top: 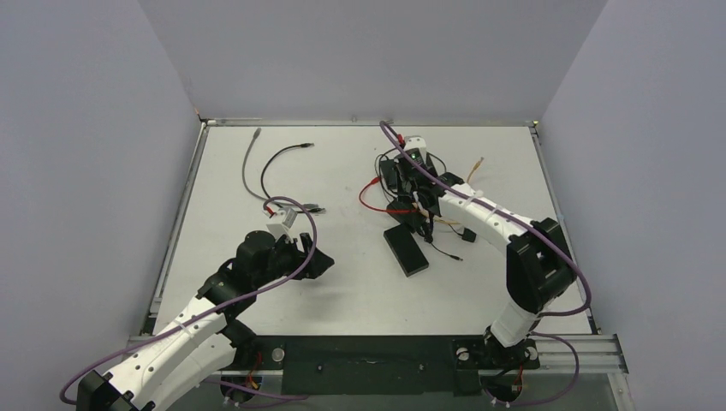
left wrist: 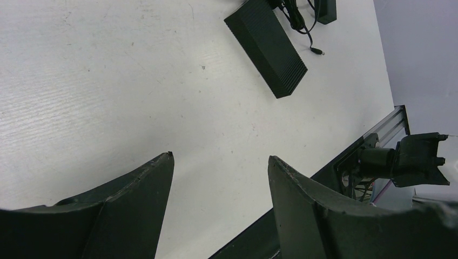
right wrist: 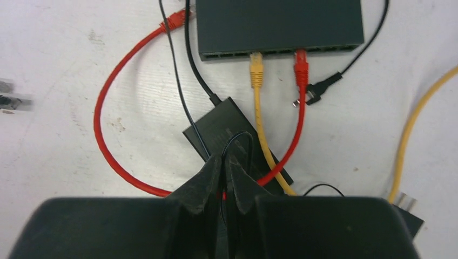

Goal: Insert the plug into the switch port
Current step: Adjust the power at the center of the board, then pick up the power from the center of the board.

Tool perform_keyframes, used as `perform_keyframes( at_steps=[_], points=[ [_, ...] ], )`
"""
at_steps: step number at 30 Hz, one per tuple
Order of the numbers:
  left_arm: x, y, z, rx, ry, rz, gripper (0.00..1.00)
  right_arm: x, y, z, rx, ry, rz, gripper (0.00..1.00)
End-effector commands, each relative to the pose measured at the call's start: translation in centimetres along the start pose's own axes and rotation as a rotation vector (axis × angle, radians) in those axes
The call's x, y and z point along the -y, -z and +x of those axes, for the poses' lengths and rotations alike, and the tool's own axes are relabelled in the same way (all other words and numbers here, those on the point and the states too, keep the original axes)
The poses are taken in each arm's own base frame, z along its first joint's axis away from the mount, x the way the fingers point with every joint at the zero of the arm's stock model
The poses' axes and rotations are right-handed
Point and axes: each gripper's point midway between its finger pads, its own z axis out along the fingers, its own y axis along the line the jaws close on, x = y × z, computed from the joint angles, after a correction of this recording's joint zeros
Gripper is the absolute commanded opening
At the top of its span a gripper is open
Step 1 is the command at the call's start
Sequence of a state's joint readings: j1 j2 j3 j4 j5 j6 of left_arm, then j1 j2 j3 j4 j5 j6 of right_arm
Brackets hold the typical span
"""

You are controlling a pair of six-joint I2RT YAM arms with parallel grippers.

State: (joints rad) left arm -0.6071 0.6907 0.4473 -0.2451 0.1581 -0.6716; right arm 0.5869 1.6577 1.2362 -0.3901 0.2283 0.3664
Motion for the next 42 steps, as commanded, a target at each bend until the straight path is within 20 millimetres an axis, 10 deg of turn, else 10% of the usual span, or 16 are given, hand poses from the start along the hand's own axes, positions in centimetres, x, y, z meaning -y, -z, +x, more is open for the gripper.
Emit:
perform_keyframes(
  at_steps=[1, 6, 19, 35, 42],
  points=[
    [0.5, 0.2, -1.0, 0.027, -0.011, 0.007, 0.62, -2.8, -0.8, -2.4, 0.022, -0.024, -0.113, 0.04],
    [0.4, 0.0, -0.9, 0.025, -0.011, 0.006, 0.62, -2.8, -0.7, -1.4, 0.005, -0.014, -0.128, 0.39],
    [0.4, -0.5, -0.6, 0.011, -0.005, 0.019, 0.62, 5.3, 5.0, 0.1, 0.13, -0.114, 0.081, 0.66],
    [1.1, 0.0, -0.8, 0.024, -0.005, 0.059, 0.62, 17.0, 6.8, 8.3, 0.053, -0.33, 0.498, 0.74],
    [1.5, 0.1, -0.8, 0.022, -0.005, 0.077, 0.62, 18.7, 5.3, 10.1, 0.023, -0.42, 0.551, 0.73]
  ],
)
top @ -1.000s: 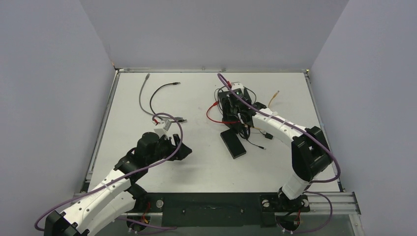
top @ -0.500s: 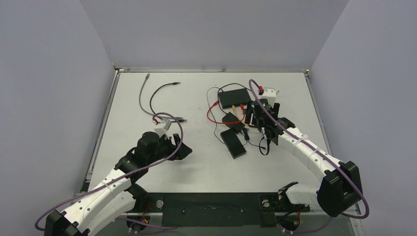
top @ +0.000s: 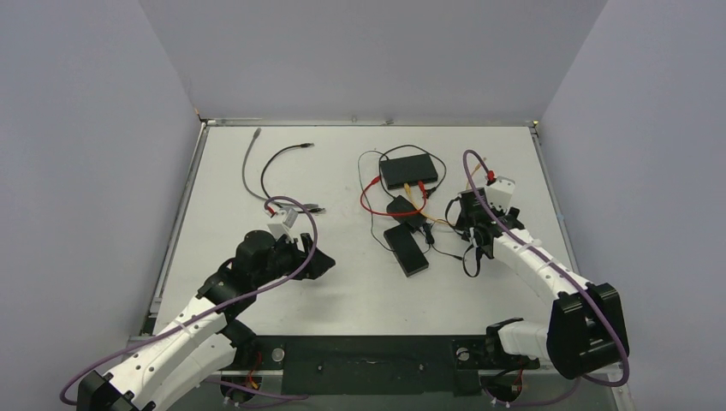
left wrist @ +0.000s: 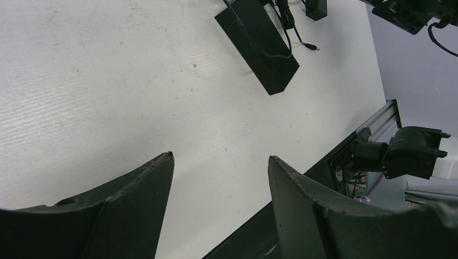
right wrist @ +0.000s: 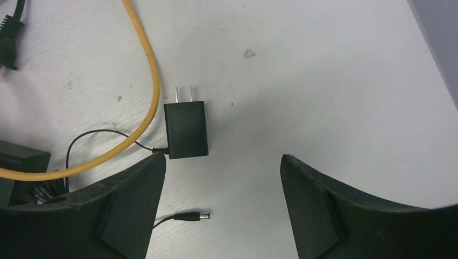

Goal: Insert the plug into the switch port
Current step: Pick up the power from the center of the board.

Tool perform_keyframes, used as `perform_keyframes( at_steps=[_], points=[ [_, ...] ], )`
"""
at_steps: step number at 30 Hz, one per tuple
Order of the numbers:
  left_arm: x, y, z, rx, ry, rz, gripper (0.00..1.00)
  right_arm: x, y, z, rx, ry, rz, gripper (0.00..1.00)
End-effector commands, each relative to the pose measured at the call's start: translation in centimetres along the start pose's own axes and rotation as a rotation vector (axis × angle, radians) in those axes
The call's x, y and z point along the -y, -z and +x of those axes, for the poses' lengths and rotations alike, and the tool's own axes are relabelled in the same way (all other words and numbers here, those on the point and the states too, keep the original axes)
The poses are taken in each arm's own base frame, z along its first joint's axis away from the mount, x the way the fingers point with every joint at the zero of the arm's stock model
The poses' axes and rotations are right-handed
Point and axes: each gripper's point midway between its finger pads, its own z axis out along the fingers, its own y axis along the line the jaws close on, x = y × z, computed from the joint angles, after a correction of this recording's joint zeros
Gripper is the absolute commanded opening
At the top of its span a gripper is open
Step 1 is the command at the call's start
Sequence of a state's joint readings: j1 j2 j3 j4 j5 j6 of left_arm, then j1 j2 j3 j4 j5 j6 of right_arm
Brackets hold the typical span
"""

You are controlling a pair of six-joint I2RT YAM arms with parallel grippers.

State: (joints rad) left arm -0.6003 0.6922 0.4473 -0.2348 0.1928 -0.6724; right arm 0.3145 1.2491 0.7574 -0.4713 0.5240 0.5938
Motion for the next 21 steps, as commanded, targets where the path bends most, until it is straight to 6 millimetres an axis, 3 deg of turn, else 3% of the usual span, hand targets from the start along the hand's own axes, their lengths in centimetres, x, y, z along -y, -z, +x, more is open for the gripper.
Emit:
perform_keyframes(
  at_steps=[1, 11, 21],
  points=[
    [1.0, 0.0, -0.9, 0.034, -0.008, 0.049, 0.62, 0.0, -1.3, 0.0, 0.001, -0.085, 0.023, 0.73],
    [1.0, 0.1, -0.7, 0.031, -0.007, 0.052, 0.62, -1.6, -4.2, 1.3, -0.068, -0.111, -0.024, 0.73],
    [0.9, 0.0, -0.7, 0.03, -0.006, 0.049, 0.62, -2.7, -5.7, 2.6, -0.117, -0.094, -0.041, 0.71]
  ],
)
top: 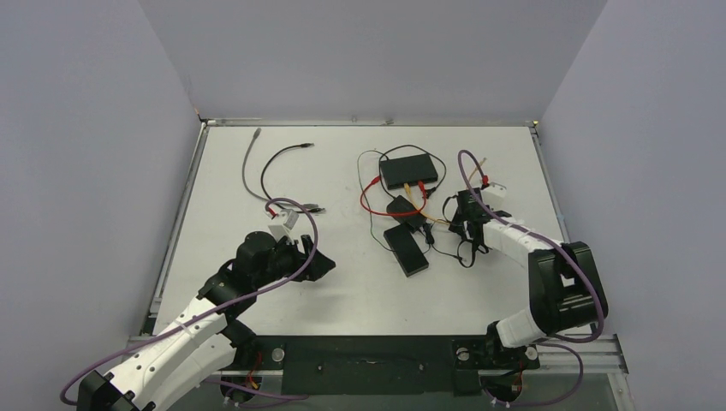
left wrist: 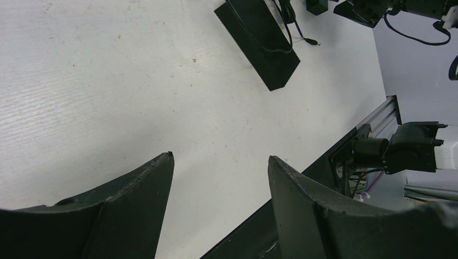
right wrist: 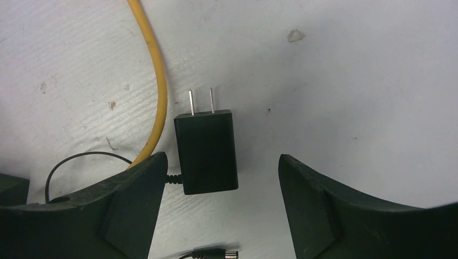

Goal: Insert the plug into the switch port
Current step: Pick up the power from the center of the board.

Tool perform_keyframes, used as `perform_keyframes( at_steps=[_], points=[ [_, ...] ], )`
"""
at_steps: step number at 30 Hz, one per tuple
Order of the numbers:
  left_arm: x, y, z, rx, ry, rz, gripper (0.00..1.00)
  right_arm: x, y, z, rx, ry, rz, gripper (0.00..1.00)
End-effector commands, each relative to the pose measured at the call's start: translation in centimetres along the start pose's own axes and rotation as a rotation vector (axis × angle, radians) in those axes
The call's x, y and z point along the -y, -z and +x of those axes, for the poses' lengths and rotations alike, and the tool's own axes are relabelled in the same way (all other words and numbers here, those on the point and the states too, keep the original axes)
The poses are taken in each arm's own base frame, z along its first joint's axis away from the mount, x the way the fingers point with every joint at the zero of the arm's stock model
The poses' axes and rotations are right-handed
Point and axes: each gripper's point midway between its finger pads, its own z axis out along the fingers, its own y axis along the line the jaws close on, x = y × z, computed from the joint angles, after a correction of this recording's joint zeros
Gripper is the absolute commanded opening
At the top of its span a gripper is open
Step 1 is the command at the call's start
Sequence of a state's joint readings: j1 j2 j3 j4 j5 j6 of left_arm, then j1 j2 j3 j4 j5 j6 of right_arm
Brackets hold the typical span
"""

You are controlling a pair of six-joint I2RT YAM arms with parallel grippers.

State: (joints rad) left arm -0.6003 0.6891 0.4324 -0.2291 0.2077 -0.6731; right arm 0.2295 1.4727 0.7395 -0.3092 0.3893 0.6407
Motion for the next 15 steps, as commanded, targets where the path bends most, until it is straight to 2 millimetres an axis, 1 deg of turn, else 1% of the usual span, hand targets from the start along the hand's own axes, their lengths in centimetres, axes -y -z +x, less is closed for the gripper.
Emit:
perform_keyframes(
  at_steps=[1, 3, 5, 6, 7, 8, 9, 10, 11, 12, 13, 15],
  points=[
    [1.06, 0.03, -1.27, 0.043, -0.009, 0.041, 0.62, -0.87, -0.82, -0.49, 0.012, -0.022, -0.019, 0.7],
    [0.99, 0.0, -1.26, 0.042, -0.008, 0.037, 0.62, -0.88, -1.05, -0.35, 0.006, -0.02, -0.015, 0.68],
    [0.91, -0.05, -1.21, 0.039, -0.008, 0.034, 0.62, -0.81, -1.29, -0.15, 0.0, -0.019, -0.012, 0.61],
    [0.87, -0.08, -1.15, 0.037, -0.008, 0.033, 0.62, -0.94, -1.33, -0.13, -0.002, -0.019, -0.018, 0.53],
    [0.91, -0.08, -1.17, 0.036, -0.007, 0.033, 0.62, -0.97, -1.37, -0.15, -0.003, -0.019, -0.019, 0.5],
    [0.88, -0.1, -1.16, 0.035, -0.007, 0.032, 0.62, -1.0, -1.36, -0.21, -0.002, -0.02, -0.02, 0.42],
    [0.83, -0.11, -1.15, 0.035, -0.007, 0.03, 0.62, -0.95, -1.39, -0.17, -0.004, -0.02, -0.019, 0.37],
    [0.83, -0.14, -1.15, 0.034, -0.008, 0.03, 0.62, -0.92, -1.41, -0.22, -0.005, -0.019, -0.02, 0.25],
    [0.88, -0.13, -1.17, 0.034, -0.008, 0.031, 0.62, -0.91, -1.4, -0.23, -0.007, -0.019, -0.02, 0.19],
    [0.85, -0.15, -1.13, 0.032, -0.008, 0.03, 0.62, -0.99, -1.37, -0.22, -0.009, -0.017, -0.025, 0.07],
    [0.84, -0.14, -1.19, 0.033, -0.008, 0.029, 0.62, -0.95, -1.28, -0.29, -0.008, -0.018, -0.026, 0.0],
    [0.85, -0.15, -1.13, 0.03, -0.007, 0.028, 0.62, -0.9, -0.8, -0.76, 0.006, -0.024, -0.035, 0.0]
  ],
)
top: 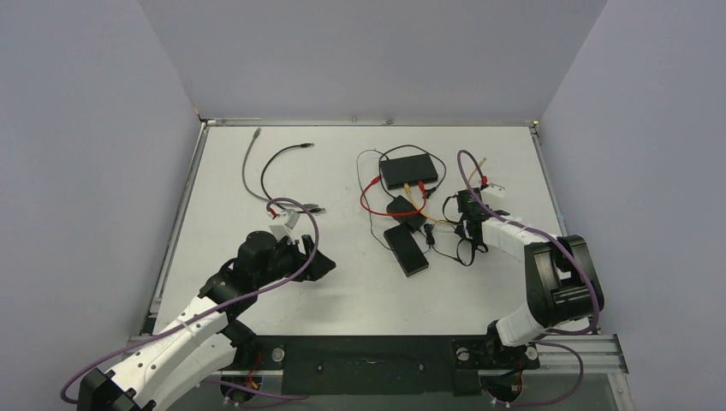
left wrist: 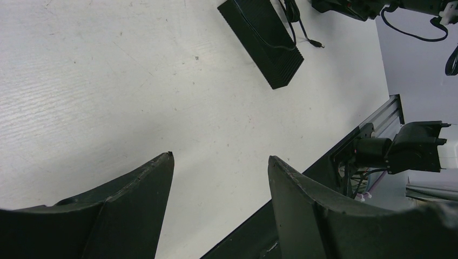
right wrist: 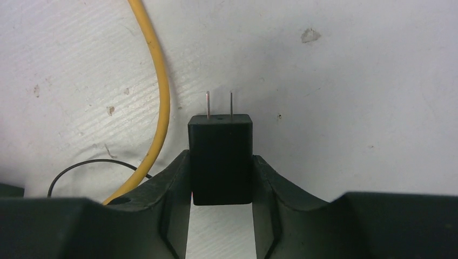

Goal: Insert the plug into the switch port
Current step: Pick up the power from the center of the board.

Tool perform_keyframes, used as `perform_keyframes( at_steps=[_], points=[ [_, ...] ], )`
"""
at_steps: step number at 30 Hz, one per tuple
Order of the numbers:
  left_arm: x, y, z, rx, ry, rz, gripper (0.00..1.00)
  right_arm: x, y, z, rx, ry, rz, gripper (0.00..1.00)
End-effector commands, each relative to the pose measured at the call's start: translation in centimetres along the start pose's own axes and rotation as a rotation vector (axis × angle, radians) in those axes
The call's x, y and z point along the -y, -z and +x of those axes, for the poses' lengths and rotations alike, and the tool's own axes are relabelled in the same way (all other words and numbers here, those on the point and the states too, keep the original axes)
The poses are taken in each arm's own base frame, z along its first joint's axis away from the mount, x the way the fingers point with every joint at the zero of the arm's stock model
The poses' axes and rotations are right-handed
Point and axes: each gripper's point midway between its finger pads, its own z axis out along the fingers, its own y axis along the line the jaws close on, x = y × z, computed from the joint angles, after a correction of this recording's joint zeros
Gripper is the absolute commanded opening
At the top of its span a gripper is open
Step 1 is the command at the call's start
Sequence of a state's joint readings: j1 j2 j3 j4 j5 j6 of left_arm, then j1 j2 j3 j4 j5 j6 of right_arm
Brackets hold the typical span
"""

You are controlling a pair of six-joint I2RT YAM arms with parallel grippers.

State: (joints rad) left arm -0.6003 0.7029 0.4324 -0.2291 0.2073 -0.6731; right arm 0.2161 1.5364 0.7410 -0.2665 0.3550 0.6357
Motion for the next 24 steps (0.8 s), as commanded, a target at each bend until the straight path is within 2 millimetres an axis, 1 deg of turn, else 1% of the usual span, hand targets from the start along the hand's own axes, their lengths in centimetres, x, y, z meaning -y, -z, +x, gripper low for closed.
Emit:
perform_keyframes(
  at_steps=[1, 3, 5, 6, 7, 10, 11, 12, 13, 14, 15, 17, 23, 24],
  points=[
    [1.0, 0.1, -1.3, 0.041, -0.01, 0.036, 0.62, -0.3, 0.9, -1.8, 0.051, -0.026, -0.023, 0.0],
    [1.1, 0.1, -1.4, 0.041, -0.011, 0.037, 0.62, 0.0, 1.9, -2.8, 0.086, -0.035, -0.027, 0.0],
    [1.1, 0.1, -1.4, 0.041, -0.01, 0.036, 0.62, 0.1, 3.8, -4.5, 0.146, -0.053, -0.047, 0.0],
    [1.1, 0.1, -1.4, 0.04, -0.01, 0.036, 0.62, 0.3, 4.5, -5.0, 0.158, -0.053, -0.046, 0.0],
    [1.0, 0.0, -1.4, 0.04, -0.01, 0.035, 0.62, 0.4, 5.7, -5.9, 0.199, -0.064, -0.057, 0.0],
    [1.1, 0.1, -1.3, 0.039, -0.01, 0.035, 0.62, 0.8, 8.6, -7.9, 0.27, -0.08, -0.07, 0.0],
    [1.1, 0.1, -1.4, 0.039, -0.009, 0.035, 0.62, 0.7, 9.9, -8.8, 0.305, -0.092, -0.092, 0.0],
    [1.0, 0.1, -1.4, 0.04, -0.009, 0.034, 0.62, 0.9, 10.5, -9.0, 0.31, -0.09, -0.092, 0.0],
    [1.1, 0.1, -1.4, 0.04, -0.01, 0.035, 0.62, 0.8, 11.6, -9.7, 0.336, -0.098, -0.112, 0.0],
    [1.0, 0.1, -1.3, 0.039, -0.01, 0.034, 0.62, 1.0, 12.1, -9.7, 0.34, -0.093, -0.109, 0.0],
    [1.1, 0.1, -1.3, 0.038, -0.009, 0.035, 0.62, 0.9, 13.1, -10.2, 0.363, -0.097, -0.127, 0.0],
    [1.1, 0.1, -1.4, 0.039, -0.009, 0.036, 0.62, 1.0, 14.4, -10.4, 0.38, -0.087, -0.139, 0.0],
    [1.5, 0.4, -1.5, 0.042, -0.004, 0.047, 0.62, 0.1, 18.0, -10.3, 0.422, -0.059, -0.231, 0.0],
    [1.5, 0.5, -1.5, 0.043, -0.001, 0.049, 0.62, -0.4, 18.5, -10.1, 0.423, -0.051, -0.257, 0.0]
  ],
)
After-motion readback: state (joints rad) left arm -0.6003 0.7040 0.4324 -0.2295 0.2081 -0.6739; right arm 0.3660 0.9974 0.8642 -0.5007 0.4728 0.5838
